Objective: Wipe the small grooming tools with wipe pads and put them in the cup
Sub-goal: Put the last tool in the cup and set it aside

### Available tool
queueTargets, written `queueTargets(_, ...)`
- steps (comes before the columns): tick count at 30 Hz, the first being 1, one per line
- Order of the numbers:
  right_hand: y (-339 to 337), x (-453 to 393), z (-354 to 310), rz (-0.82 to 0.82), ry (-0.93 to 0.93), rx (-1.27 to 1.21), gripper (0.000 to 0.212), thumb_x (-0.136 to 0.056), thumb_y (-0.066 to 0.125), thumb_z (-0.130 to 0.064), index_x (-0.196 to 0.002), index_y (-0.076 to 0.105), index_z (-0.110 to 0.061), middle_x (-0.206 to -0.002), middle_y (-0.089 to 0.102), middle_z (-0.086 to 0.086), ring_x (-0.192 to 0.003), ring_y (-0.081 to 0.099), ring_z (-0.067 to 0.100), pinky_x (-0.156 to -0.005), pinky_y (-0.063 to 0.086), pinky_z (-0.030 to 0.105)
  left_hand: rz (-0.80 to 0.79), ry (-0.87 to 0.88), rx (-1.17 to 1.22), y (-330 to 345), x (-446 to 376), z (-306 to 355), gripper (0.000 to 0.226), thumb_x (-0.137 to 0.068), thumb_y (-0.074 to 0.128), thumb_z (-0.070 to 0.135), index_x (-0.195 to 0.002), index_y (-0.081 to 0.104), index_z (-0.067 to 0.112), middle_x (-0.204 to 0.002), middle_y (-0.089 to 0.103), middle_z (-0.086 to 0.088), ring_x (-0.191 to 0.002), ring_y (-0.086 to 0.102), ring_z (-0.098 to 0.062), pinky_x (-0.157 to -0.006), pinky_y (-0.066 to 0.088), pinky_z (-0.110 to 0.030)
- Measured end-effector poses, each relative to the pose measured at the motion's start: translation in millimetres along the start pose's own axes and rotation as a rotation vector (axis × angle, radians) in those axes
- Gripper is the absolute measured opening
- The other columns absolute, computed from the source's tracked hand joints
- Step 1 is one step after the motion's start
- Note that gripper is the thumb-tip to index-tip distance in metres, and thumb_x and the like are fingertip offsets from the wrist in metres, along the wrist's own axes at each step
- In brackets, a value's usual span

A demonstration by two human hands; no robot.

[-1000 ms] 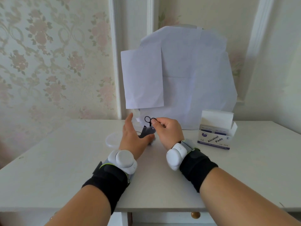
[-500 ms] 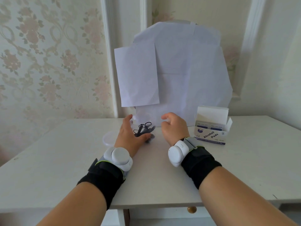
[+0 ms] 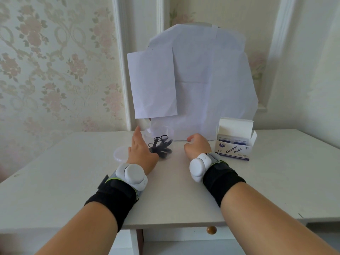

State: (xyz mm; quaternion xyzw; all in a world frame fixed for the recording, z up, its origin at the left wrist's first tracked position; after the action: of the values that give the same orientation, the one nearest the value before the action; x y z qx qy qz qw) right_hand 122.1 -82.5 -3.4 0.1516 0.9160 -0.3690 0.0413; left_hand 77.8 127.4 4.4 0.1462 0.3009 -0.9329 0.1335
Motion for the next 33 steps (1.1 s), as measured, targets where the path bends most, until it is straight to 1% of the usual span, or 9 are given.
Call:
queueTargets(4, -3, 4, -8, 0.058, -0.058, 0.103, 0.035, -0.086, 0.051, -0.010, -0.121, 0.055, -0.014, -0.127, 0.052, 0.010, -0.114, 0.052, 0.031, -0.086, 0.040, 0.030, 0.161, -0.105, -0.109, -17, 1, -9, 0.084, -0.079, 0.055, -0.003, -0.150, 0.013, 0.014, -0.148, 0.030, -0.010, -0.135, 0.031, -0.035, -0.114, 0.021, -0.045)
queueTargets(7, -9, 12, -21, 0.144, -0.104, 0.332, 0.036, -0.084, 0.055, -0.016, -0.119, 0.051, -0.015, -0.122, 0.050, 0.009, -0.114, 0.048, 0.030, -0.088, 0.039, 0.035, 0.209, -0.202, -0.246, -24, -2, -22, 0.079, -0.078, 0.055, 0.002, -0.148, 0.021, 0.011, -0.150, 0.030, -0.011, -0.143, 0.018, -0.034, -0.116, 0.013, -0.048)
queueTargets(10, -5, 16, -22, 0.086, -0.105, 0.415, 0.036, -0.084, 0.057, -0.022, -0.118, 0.047, -0.012, -0.124, 0.046, 0.011, -0.118, 0.045, 0.032, -0.095, 0.037, 0.038, 0.103, -0.266, -0.425, -20, -4, -32, 0.060, -0.084, 0.055, 0.019, -0.141, 0.035, 0.012, -0.147, 0.035, -0.009, -0.143, 0.016, -0.029, -0.114, 0.016, -0.047)
queueTargets(12, -3, 16, -16, 0.030, -0.060, 0.407, 0.038, -0.085, 0.058, -0.021, -0.119, 0.045, -0.009, -0.128, 0.044, 0.013, -0.122, 0.043, 0.032, -0.098, 0.038, 0.039, 0.006, -0.264, -0.519, -12, -6, -33, 0.037, -0.087, 0.050, 0.028, -0.122, 0.051, 0.015, -0.134, 0.048, -0.008, -0.134, 0.031, -0.028, -0.109, 0.024, -0.044)
queueTargets(14, 1, 16, -12, -0.026, -0.023, 0.369, 0.039, -0.087, 0.057, -0.017, -0.122, 0.043, -0.006, -0.131, 0.041, 0.015, -0.125, 0.041, 0.033, -0.099, 0.040, 0.039, -0.064, -0.237, -0.554, -6, -5, -30, 0.019, -0.089, 0.046, 0.029, -0.099, 0.055, 0.016, -0.120, 0.057, -0.008, -0.120, 0.043, -0.029, -0.104, 0.030, -0.042)
queueTargets(18, 3, 17, -14, -0.065, -0.029, 0.356, 0.036, -0.089, 0.055, -0.011, -0.123, 0.043, -0.005, -0.133, 0.040, 0.016, -0.126, 0.041, 0.033, -0.098, 0.041, 0.037, -0.053, -0.210, -0.578, -7, -5, -26, 0.022, -0.090, 0.045, 0.030, -0.104, 0.055, 0.016, -0.118, 0.057, -0.007, -0.119, 0.045, -0.028, -0.103, 0.031, -0.041)
queueTargets(22, 5, 17, -16, -0.087, -0.051, 0.367, 0.032, -0.091, 0.054, -0.009, -0.121, 0.046, -0.004, -0.132, 0.042, 0.016, -0.125, 0.043, 0.034, -0.097, 0.041, 0.036, -0.055, -0.218, -0.623, -8, -4, -27, 0.015, -0.088, 0.046, 0.031, -0.094, 0.052, 0.018, -0.116, 0.056, -0.008, -0.116, 0.046, -0.029, -0.103, 0.030, -0.043)
queueTargets(27, 6, 20, -23, -0.100, -0.114, 0.409, 0.032, -0.091, 0.055, -0.007, -0.122, 0.047, -0.004, -0.131, 0.041, 0.016, -0.125, 0.043, 0.034, -0.094, 0.042, 0.036, 0.020, -0.186, -0.587, -12, -2, -20, 0.040, -0.090, 0.050, 0.032, -0.126, 0.052, 0.014, -0.133, 0.049, -0.009, -0.128, 0.038, -0.028, -0.106, 0.024, -0.039)
queueTargets(33, 7, 23, -29, -0.091, -0.171, 0.418, 0.029, -0.091, 0.055, -0.009, -0.120, 0.048, -0.004, -0.128, 0.042, 0.015, -0.123, 0.043, 0.034, -0.091, 0.042, 0.036, 0.055, -0.143, -0.515, -14, 0, -15, 0.044, -0.088, 0.054, 0.030, -0.130, 0.047, 0.015, -0.138, 0.046, -0.007, -0.132, 0.034, -0.026, -0.108, 0.021, -0.039)
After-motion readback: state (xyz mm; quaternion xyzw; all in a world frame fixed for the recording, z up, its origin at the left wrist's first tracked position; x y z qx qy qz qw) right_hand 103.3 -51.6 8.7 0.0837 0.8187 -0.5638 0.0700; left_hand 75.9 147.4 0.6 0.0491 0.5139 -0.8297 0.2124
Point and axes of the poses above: each hand's wrist, its own x-axis away from the middle knuckle, its own y-axis out of the palm, z = x × y, the point moved 10 cm from there along -x, towards the middle knuckle
